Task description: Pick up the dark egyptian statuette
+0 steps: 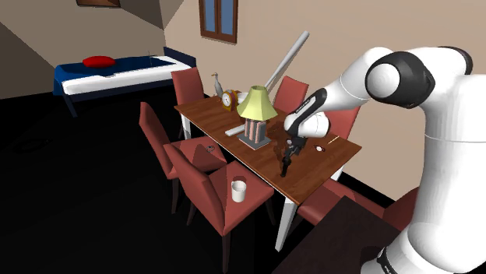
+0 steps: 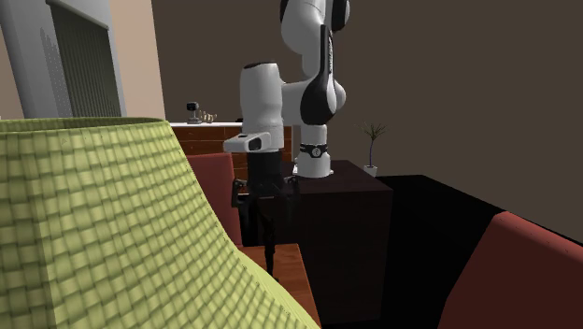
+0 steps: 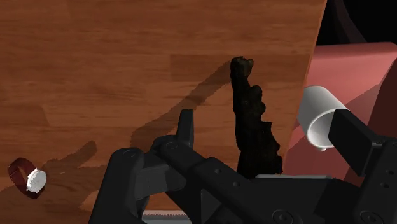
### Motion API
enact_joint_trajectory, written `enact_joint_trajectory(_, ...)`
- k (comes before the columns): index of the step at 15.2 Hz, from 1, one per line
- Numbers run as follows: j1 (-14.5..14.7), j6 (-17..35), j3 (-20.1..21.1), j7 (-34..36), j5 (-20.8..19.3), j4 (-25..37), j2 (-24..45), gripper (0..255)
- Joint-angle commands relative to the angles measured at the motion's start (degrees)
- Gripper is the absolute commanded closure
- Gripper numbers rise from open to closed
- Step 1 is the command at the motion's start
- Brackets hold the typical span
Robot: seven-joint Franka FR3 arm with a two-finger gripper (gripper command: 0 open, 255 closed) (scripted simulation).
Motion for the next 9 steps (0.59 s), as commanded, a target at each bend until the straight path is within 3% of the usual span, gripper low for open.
enact_joint_trajectory(1, -0.59, 1.52, 0.83, -0.87, 1.07, 0.42, 1.92, 0)
enact_joint_trajectory(8, -1.67, 4.0, 2.26, -2.23, 2.65, 1.15, 5.13, 0)
enact_joint_trajectory(9, -1.67, 4.05, 2.27, -2.24, 2.67, 1.09, 5.11, 255)
